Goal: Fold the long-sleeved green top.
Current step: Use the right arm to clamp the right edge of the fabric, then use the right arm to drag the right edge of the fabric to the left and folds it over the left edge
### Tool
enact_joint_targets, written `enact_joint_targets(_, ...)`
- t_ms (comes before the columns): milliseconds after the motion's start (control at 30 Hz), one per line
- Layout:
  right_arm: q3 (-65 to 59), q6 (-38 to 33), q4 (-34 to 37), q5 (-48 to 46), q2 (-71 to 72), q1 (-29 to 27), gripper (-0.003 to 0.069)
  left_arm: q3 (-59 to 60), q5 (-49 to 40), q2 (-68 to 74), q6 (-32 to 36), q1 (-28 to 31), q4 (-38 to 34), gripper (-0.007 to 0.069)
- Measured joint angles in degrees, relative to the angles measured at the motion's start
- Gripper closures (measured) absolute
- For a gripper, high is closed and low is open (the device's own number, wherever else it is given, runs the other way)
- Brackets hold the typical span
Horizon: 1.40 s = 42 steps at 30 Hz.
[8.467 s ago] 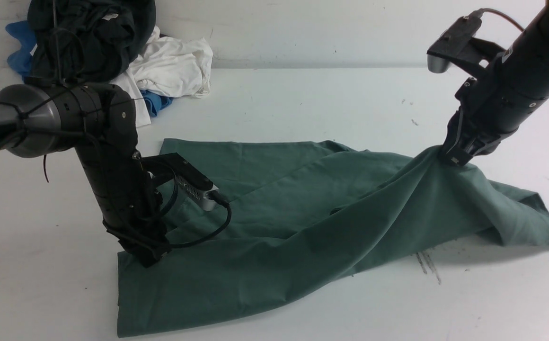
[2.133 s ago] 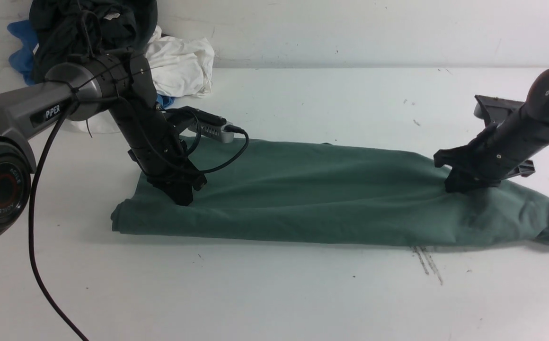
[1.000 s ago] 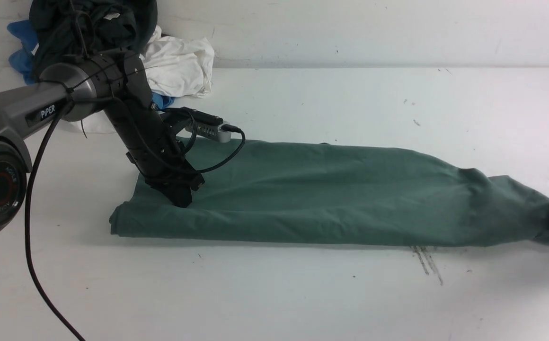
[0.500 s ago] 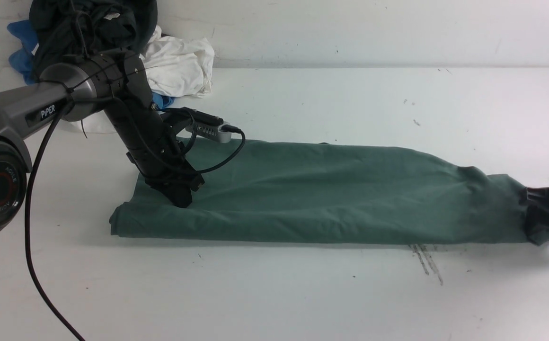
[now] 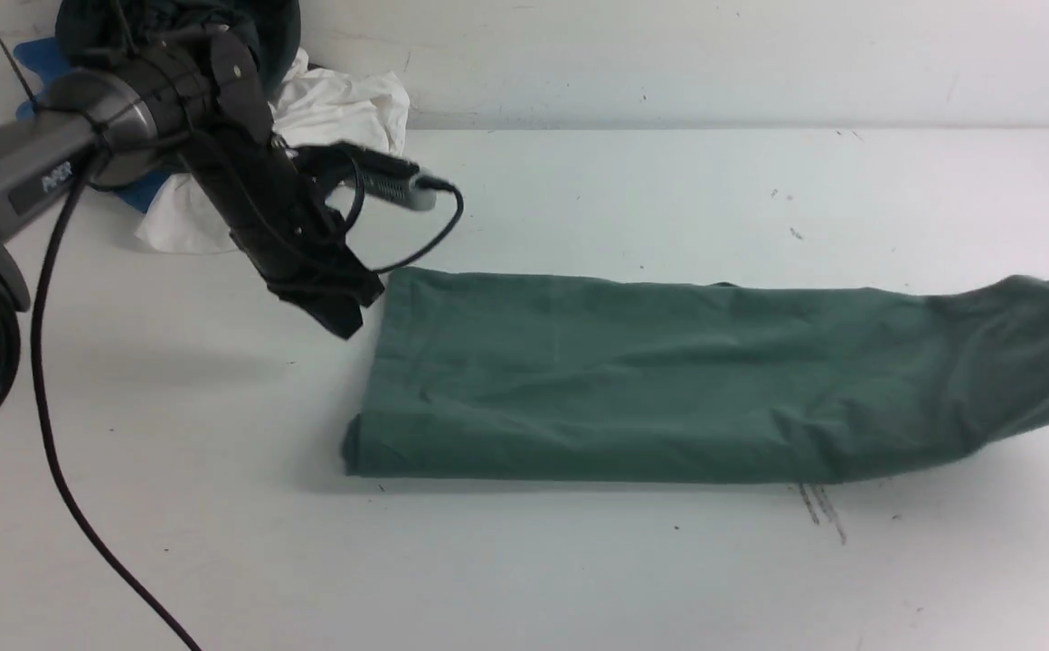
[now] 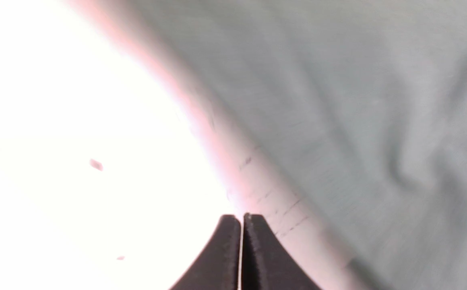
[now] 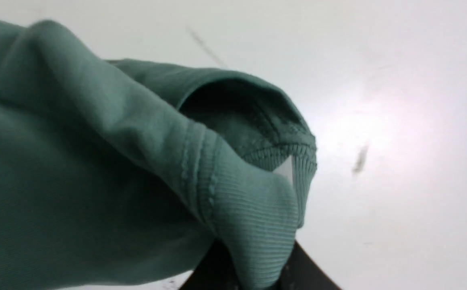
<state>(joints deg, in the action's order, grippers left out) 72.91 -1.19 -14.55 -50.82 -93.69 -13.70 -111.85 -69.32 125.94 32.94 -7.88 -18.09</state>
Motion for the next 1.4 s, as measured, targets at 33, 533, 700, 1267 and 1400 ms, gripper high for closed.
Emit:
enact_joint_targets(33,0.6,0.5,-1.0,-0.5,0.7,0.0,0.0622,-0.8,-0.1,-0.8,0.0,0.0,-0.1,0.0632)
enact_joint_targets(533,21.9,-9.6,17.9,-6.6,5.1,20.9,0.0622,-2.4,-1.2,-6.0,-0.1,0.1,0.9,0.0632)
enact_joint_targets(700,23.5,-12.3,27.4,-2.9,-0.2,31.9,0.0622,-2.3,-1.2,-4.0,-0.2,0.1,1.8,0.0632)
enact_joint_targets(1267,23.5,-20.6,49.9,6.8,-22.3,42.1,0.0397,-2.3,-1.2,-2.0,-0.5,0.1,1.9,0.0632)
enact_joint_targets(1400,26.8,-28.5,54.4,2.5,-20.4,41.5,0.0225,-2.3,-1.2,-2.2,-0.5,0.1,2.0,0.0632)
